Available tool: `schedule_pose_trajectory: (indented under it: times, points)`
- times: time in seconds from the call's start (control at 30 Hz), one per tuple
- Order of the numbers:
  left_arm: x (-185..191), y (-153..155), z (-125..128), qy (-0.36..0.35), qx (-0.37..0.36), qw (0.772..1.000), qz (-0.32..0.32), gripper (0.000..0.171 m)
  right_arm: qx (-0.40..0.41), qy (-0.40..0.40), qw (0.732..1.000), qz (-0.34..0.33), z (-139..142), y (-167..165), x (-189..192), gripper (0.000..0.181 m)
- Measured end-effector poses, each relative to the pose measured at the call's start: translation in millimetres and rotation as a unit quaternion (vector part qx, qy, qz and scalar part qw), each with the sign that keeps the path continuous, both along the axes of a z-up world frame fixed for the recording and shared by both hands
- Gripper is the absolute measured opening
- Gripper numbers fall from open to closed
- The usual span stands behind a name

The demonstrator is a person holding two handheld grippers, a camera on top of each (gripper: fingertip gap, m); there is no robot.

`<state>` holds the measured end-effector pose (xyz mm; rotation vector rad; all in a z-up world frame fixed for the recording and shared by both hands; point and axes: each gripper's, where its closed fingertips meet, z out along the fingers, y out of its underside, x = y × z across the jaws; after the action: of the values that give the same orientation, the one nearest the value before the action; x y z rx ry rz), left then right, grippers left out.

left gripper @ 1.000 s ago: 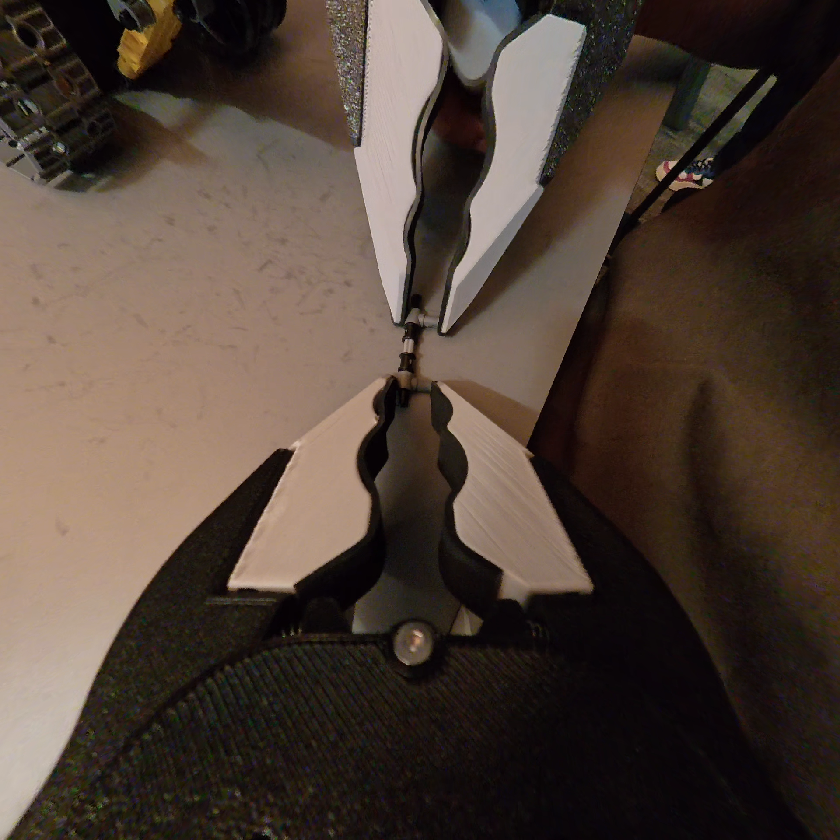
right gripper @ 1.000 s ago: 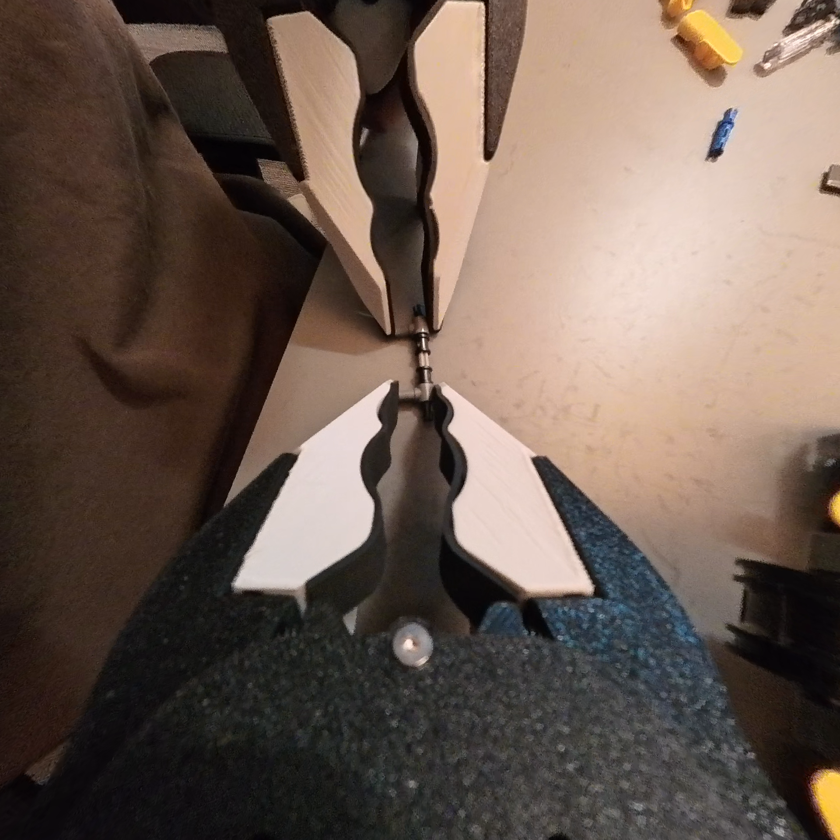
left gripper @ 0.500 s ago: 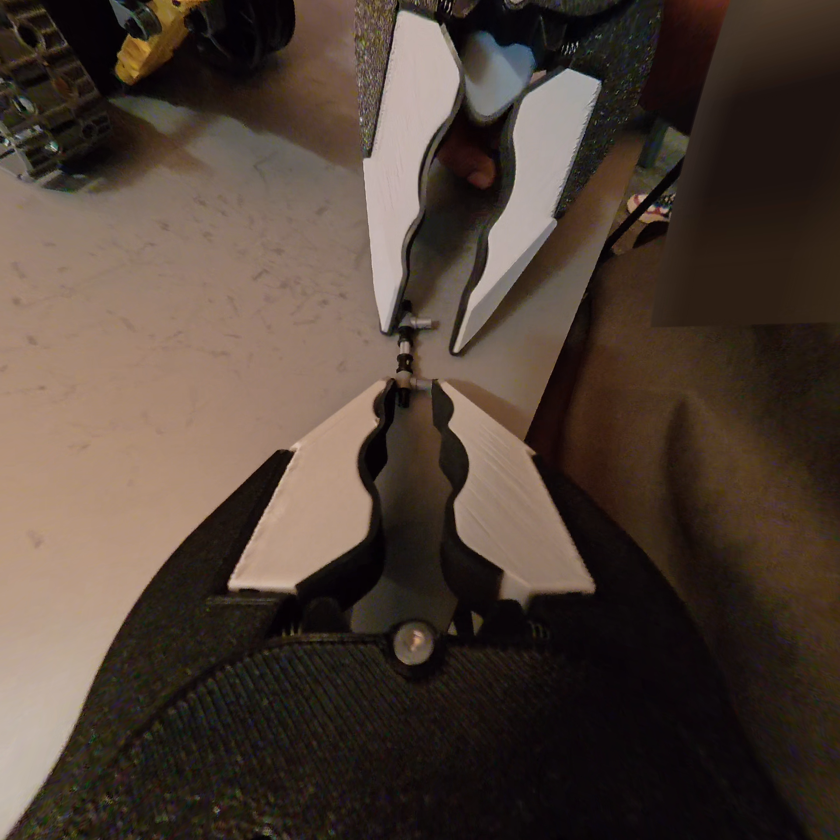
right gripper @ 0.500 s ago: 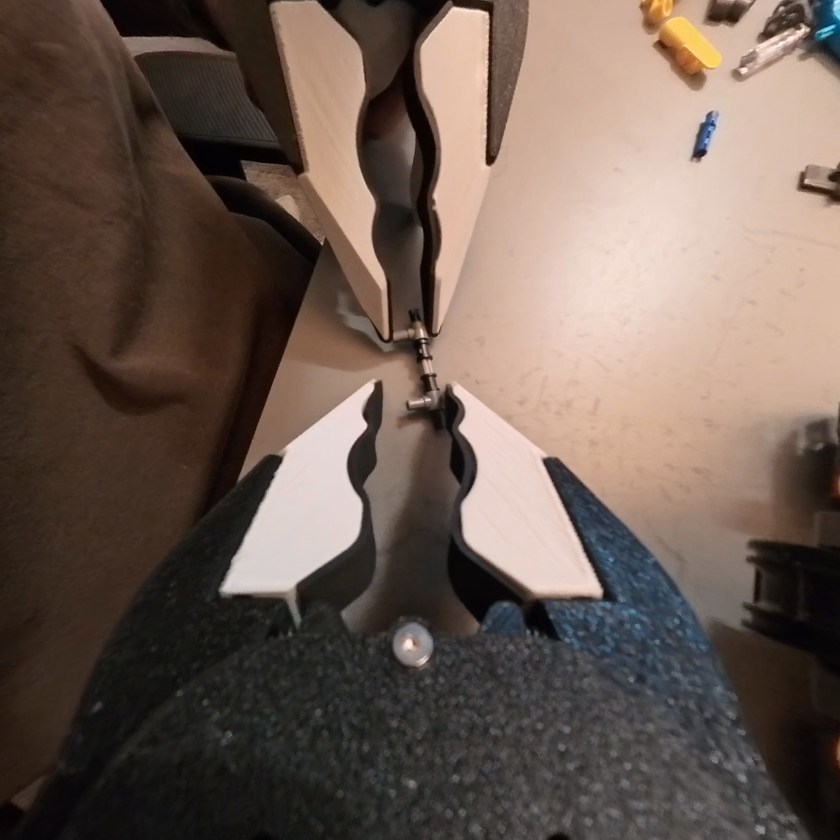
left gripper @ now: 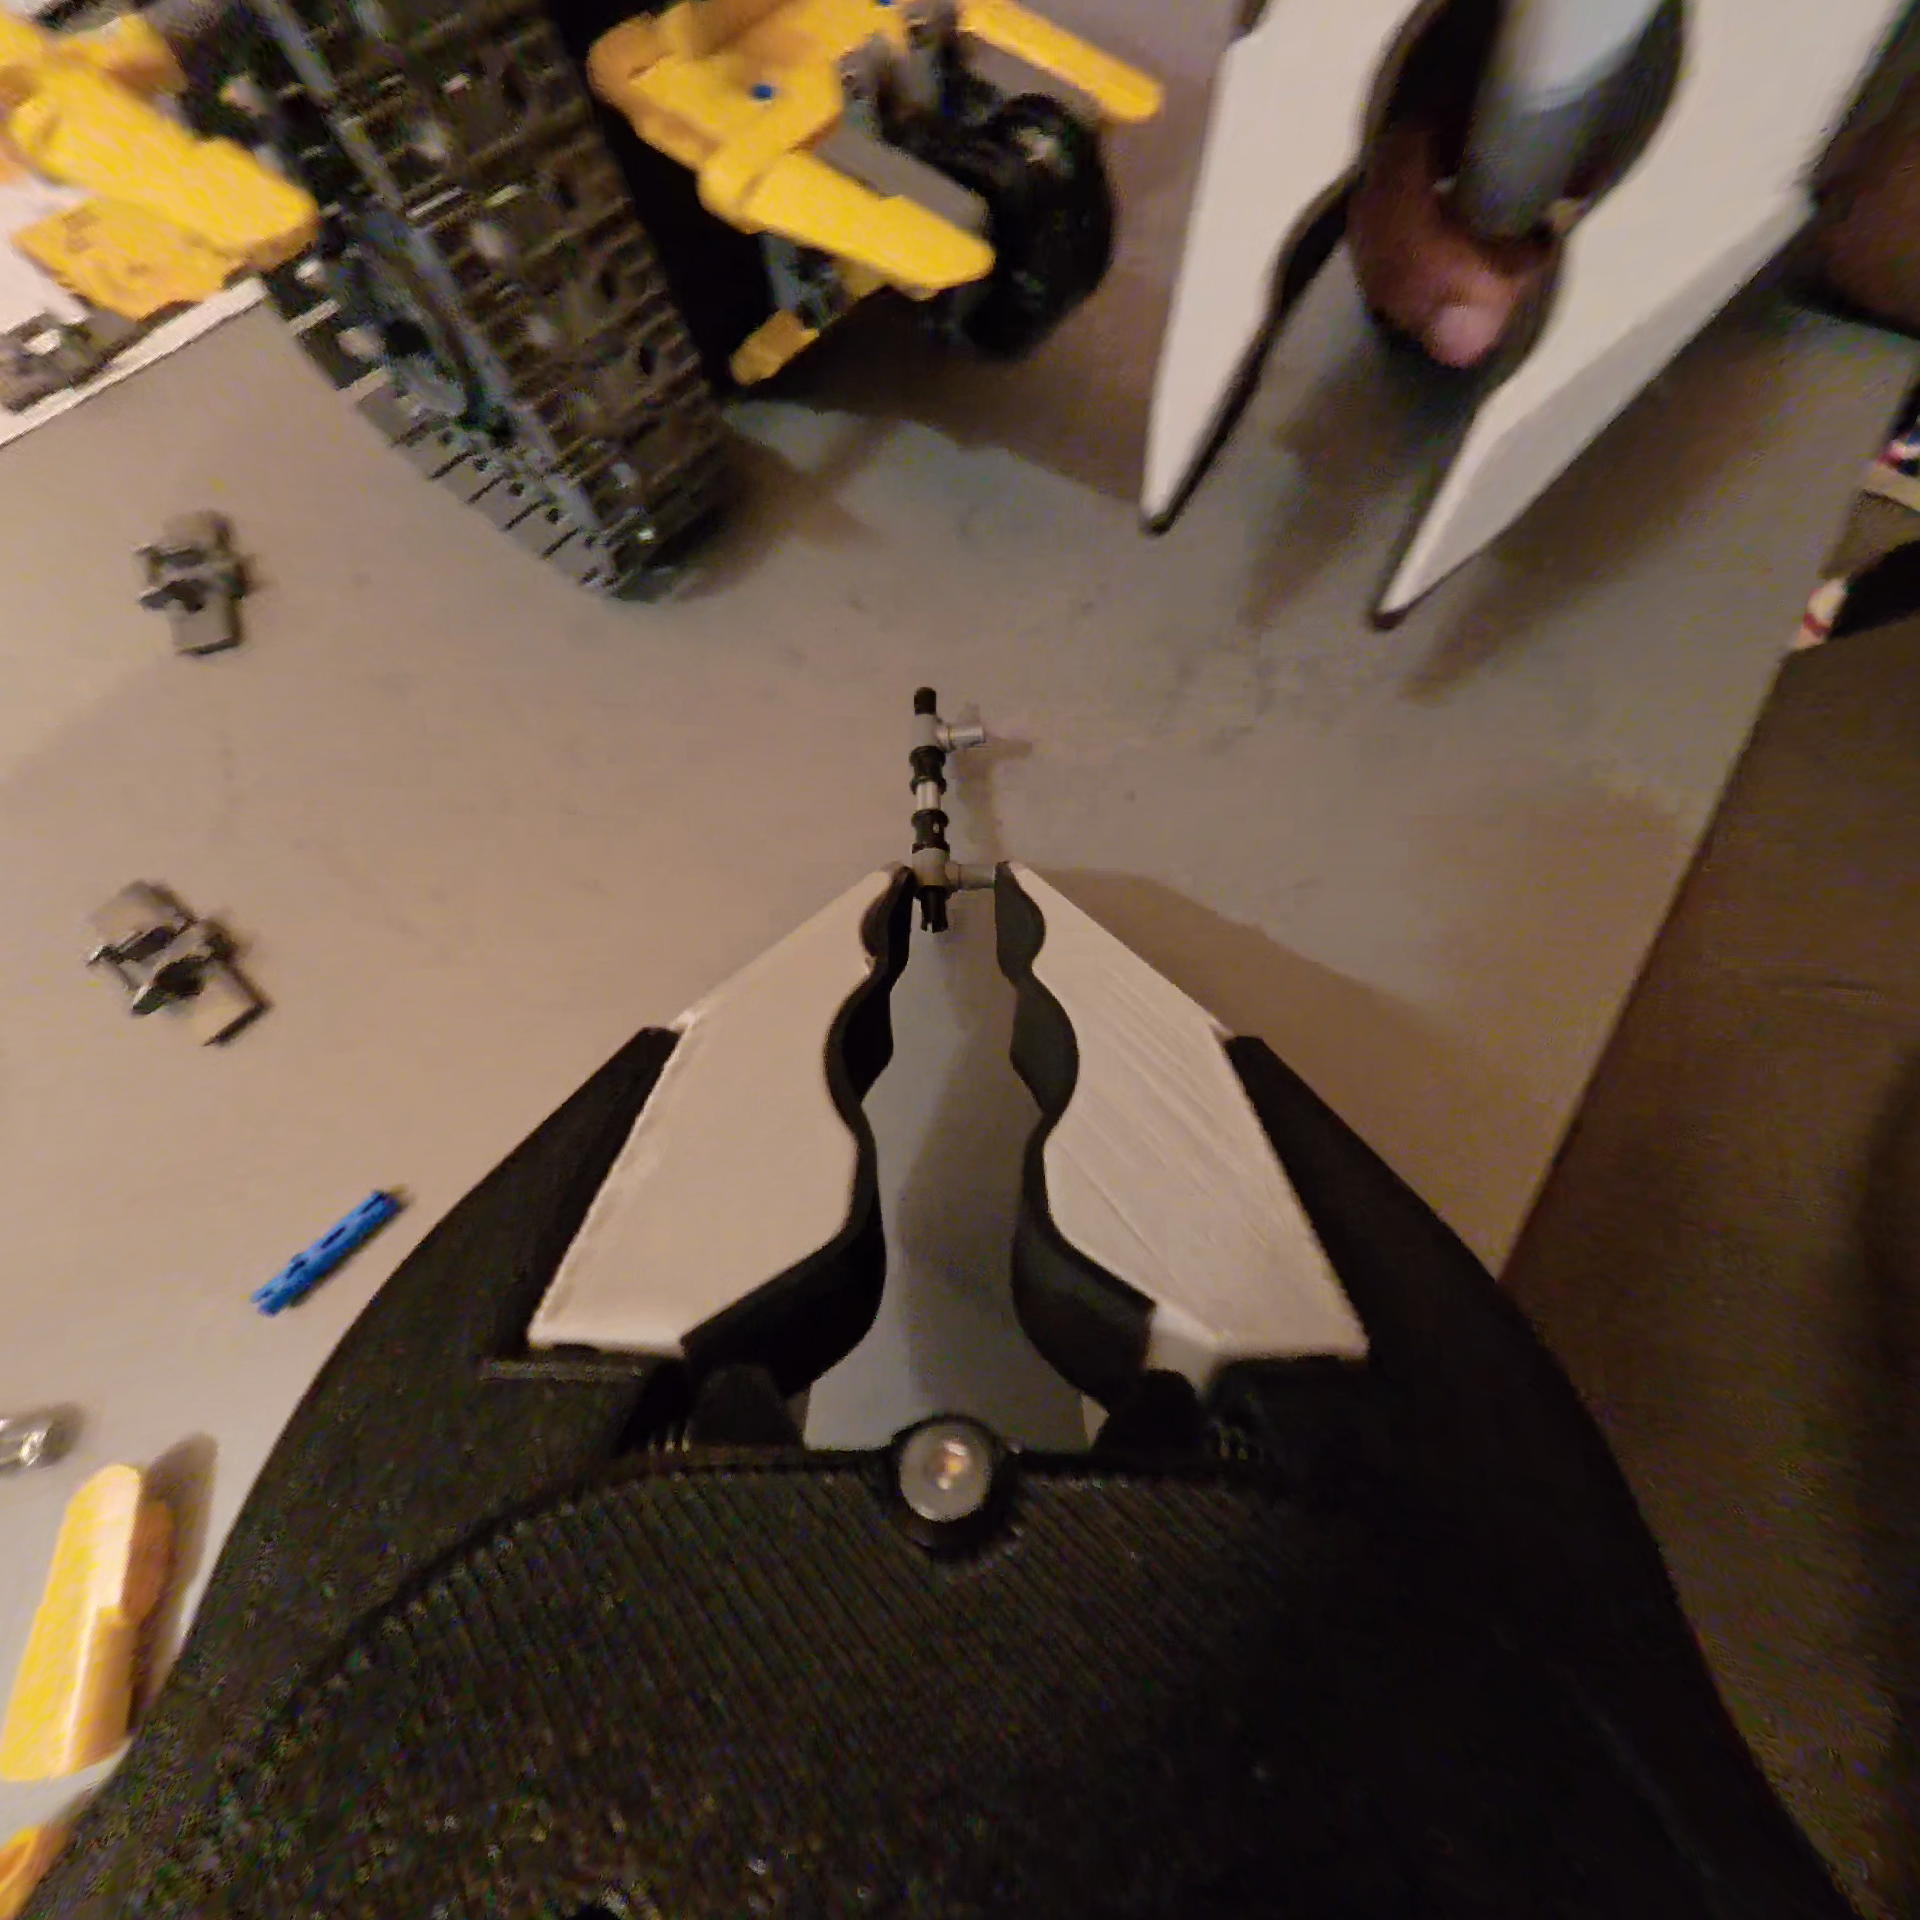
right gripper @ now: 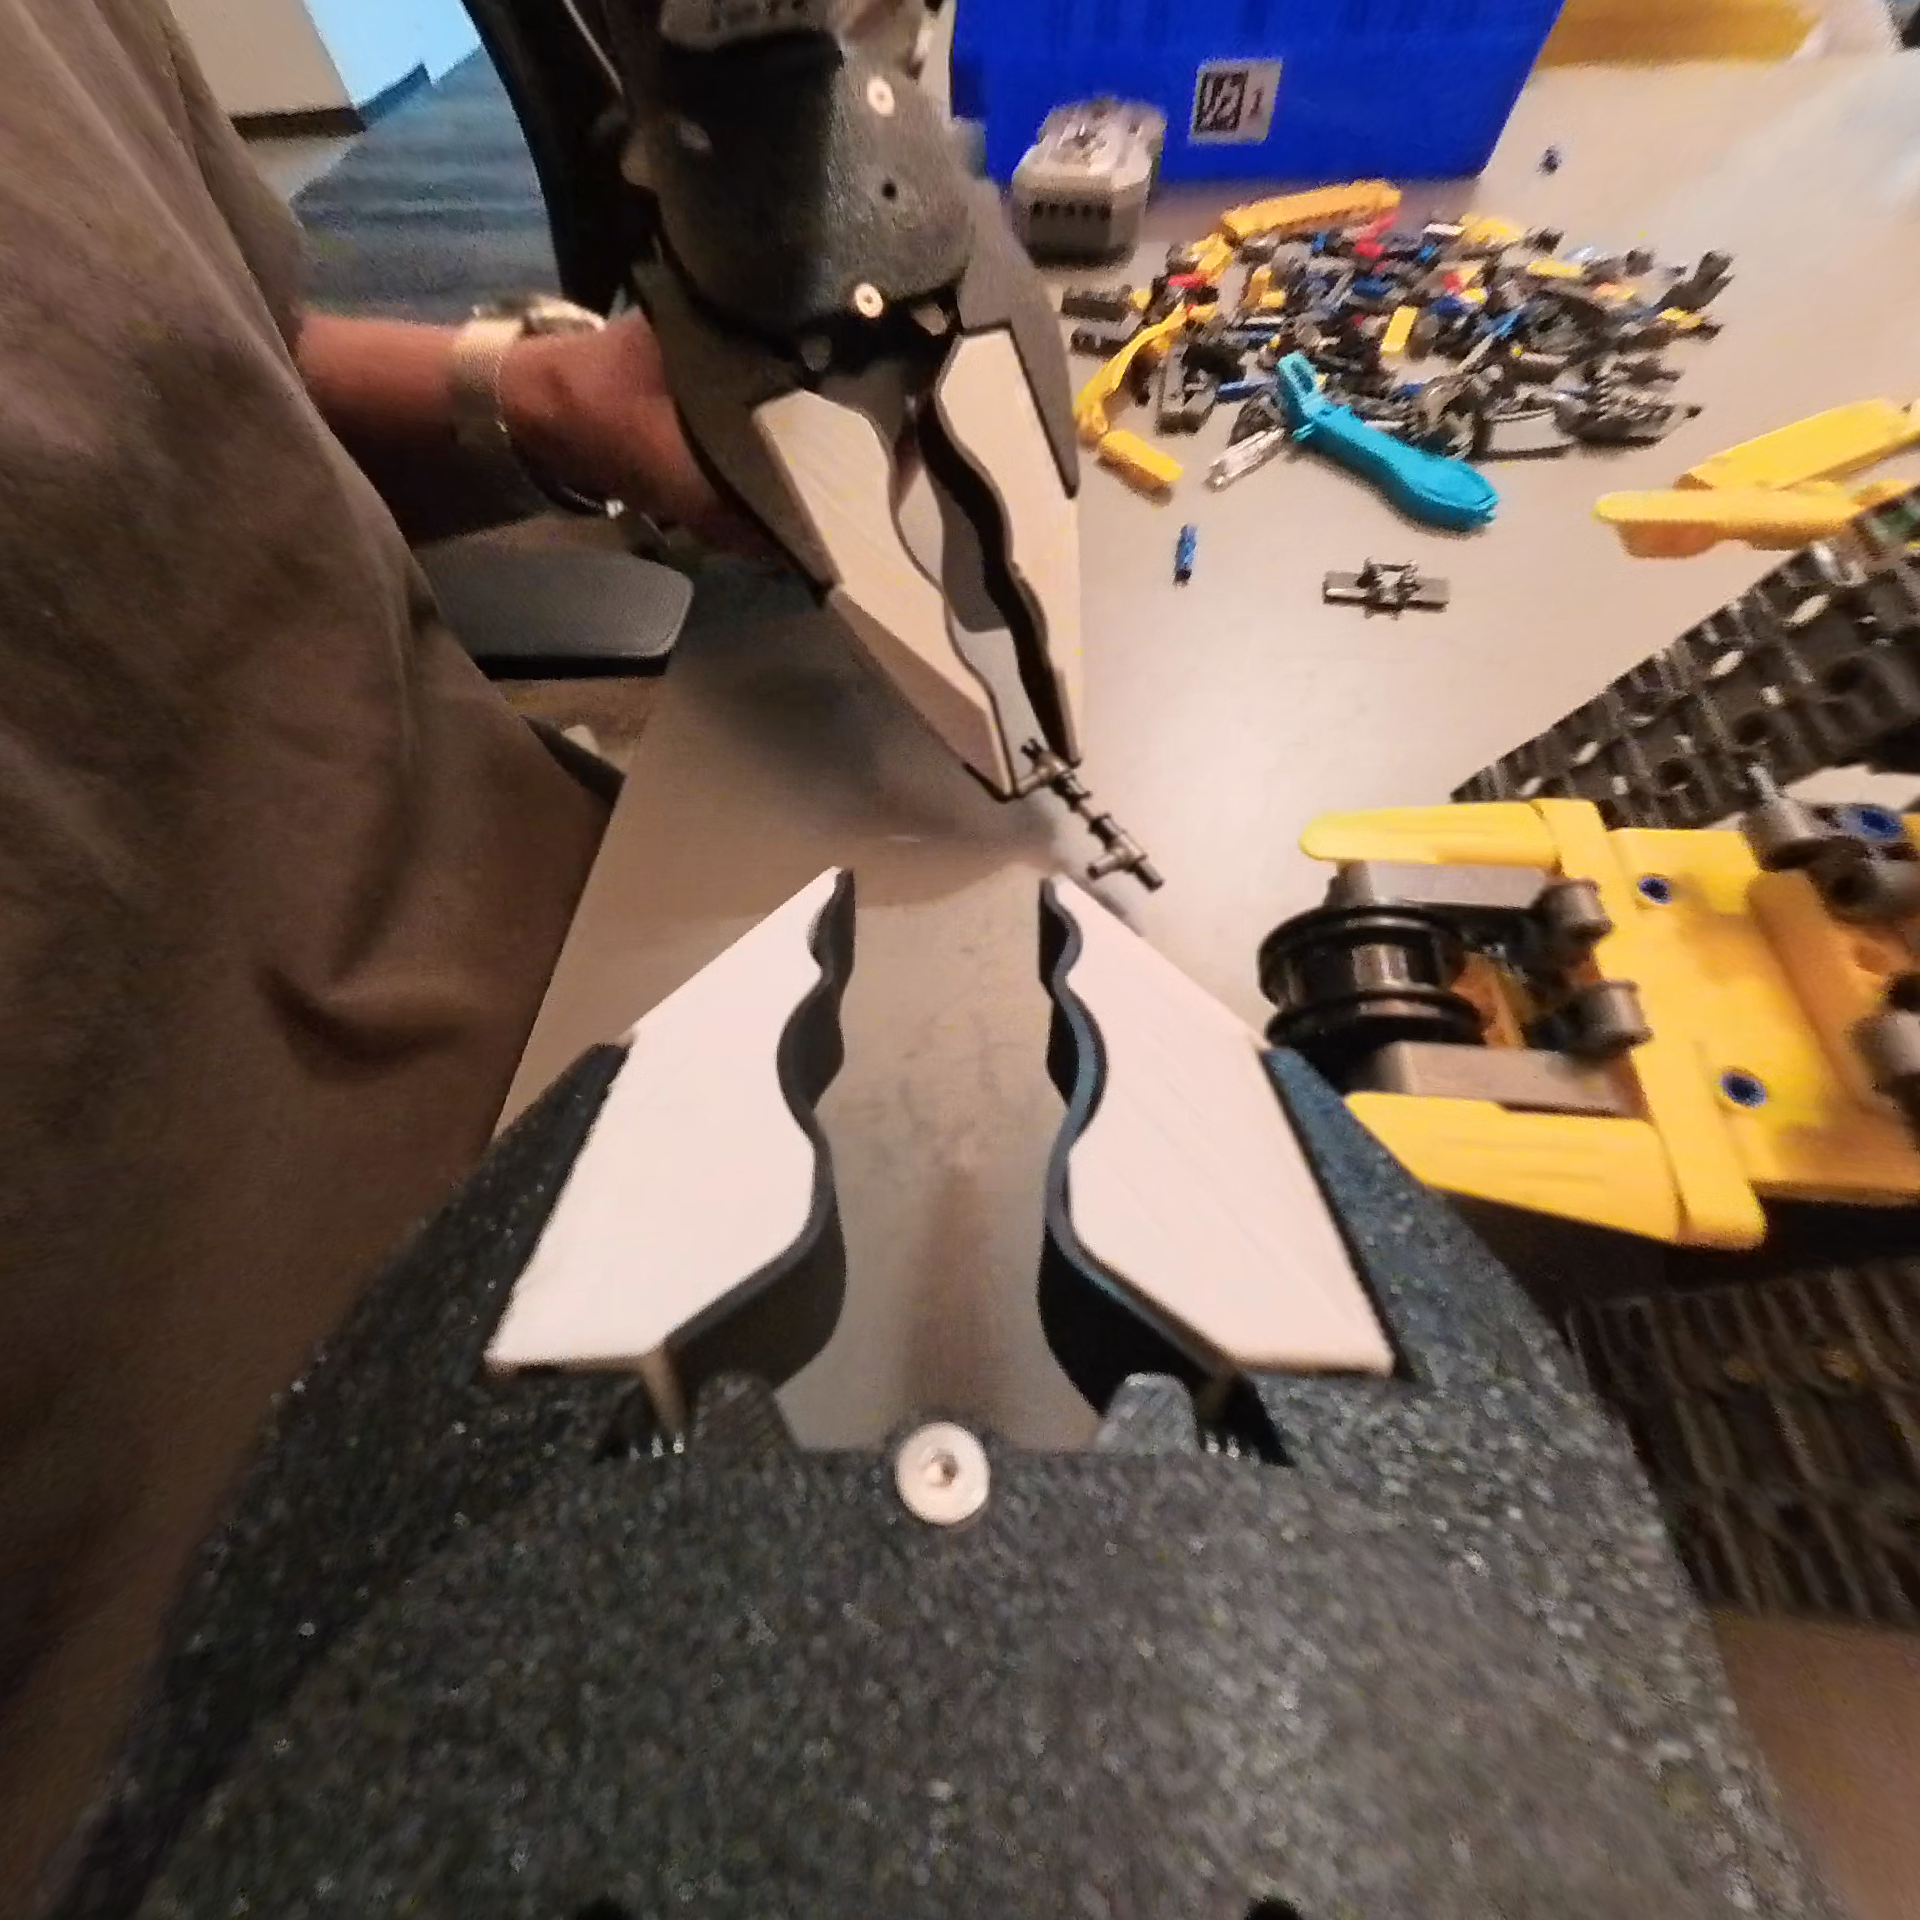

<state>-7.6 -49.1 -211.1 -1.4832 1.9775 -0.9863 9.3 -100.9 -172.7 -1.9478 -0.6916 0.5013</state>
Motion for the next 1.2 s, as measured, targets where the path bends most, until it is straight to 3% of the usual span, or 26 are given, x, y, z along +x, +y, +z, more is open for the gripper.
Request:
schedule_pose_trajectory:
  times: [0.27, 0.5, 0.73, 1.2]
  points:
    - [6.4, 20.4, -0.9, -0.01, 0.043, 0.998, 0.042, 0.014, 0.007, 0.068, 0.998, 0.0, 13.2, -0.1, 0.1, 0.034]
    - [17.7, 53.2, 1.3, -0.038, 0.126, 0.989, 0.061, 0.013, 0.006, 0.084, 0.996, -0.011, 15.6, 0.9, 3.3, 0.034]
    - [18.2, 44.8, 7.8, -0.074, 0.147, 0.986, 0.017, 0.014, 0.011, 0.103, 0.994, -0.034, 20.8, 3.9, 16.7, 0.034]
    - [18.3, 41.9, 5.2, -0.07, 0.157, 0.985, 0.007, 0.014, 0.01, 0.105, 0.994, -0.036, 20.9, 5.1, 17.6, 0.034]
